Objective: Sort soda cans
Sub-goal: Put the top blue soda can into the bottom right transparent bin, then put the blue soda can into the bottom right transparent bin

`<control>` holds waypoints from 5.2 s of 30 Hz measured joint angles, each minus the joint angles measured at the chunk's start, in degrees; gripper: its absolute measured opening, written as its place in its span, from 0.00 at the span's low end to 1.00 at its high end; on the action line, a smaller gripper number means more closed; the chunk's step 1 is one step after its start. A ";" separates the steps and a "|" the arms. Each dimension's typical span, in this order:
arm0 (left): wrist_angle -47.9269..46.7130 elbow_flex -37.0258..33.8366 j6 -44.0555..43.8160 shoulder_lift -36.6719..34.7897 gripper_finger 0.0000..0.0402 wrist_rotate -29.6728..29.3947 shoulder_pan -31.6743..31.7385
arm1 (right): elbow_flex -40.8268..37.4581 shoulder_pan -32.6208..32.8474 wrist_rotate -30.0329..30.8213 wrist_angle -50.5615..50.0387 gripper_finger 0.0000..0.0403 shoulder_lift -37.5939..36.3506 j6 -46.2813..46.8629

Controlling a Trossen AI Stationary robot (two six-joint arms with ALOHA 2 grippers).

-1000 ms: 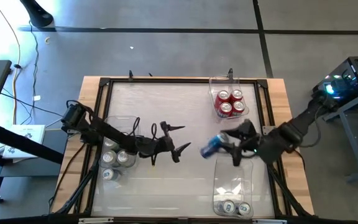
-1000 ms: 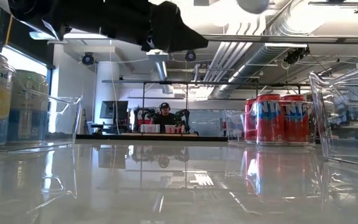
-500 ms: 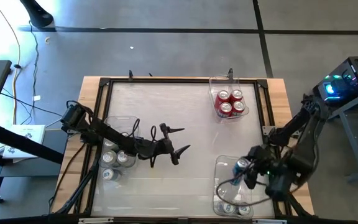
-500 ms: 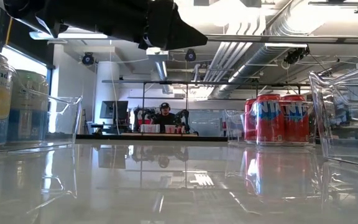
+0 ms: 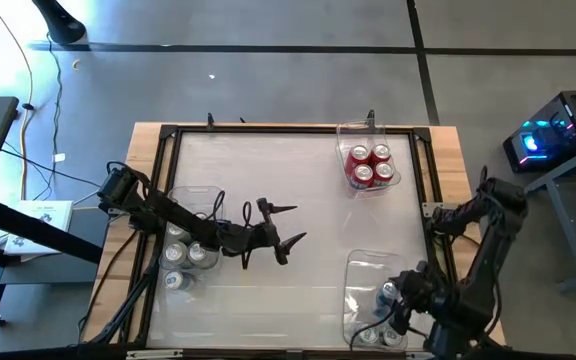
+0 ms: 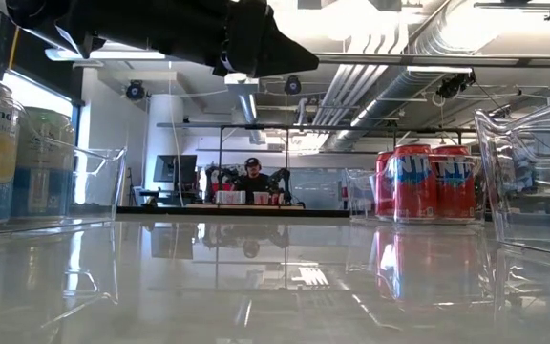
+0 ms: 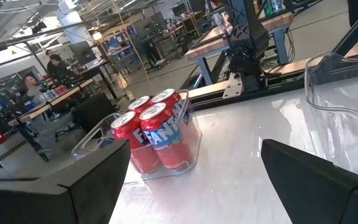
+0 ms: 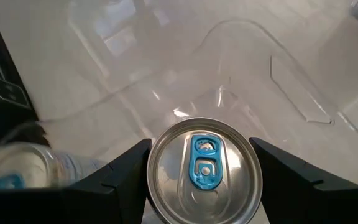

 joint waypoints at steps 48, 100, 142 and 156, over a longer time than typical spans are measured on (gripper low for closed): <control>-0.16 0.37 -2.47 0.00 0.89 -0.66 -0.09 | -0.09 3.81 -5.37 1.09 0.82 1.90 -1.83; -142.84 40.20 -125.50 -9.15 0.82 38.39 -41.66 | -0.07 -17.35 24.66 42.60 0.81 -2.02 -77.93; -141.18 31.82 -101.83 -10.12 0.82 25.67 -44.99 | -0.07 -16.45 24.99 42.93 0.81 -2.02 -76.39; -132.94 25.94 -102.83 -10.10 0.82 30.40 -44.54 | -0.07 -16.45 23.05 42.93 0.81 -2.02 -75.78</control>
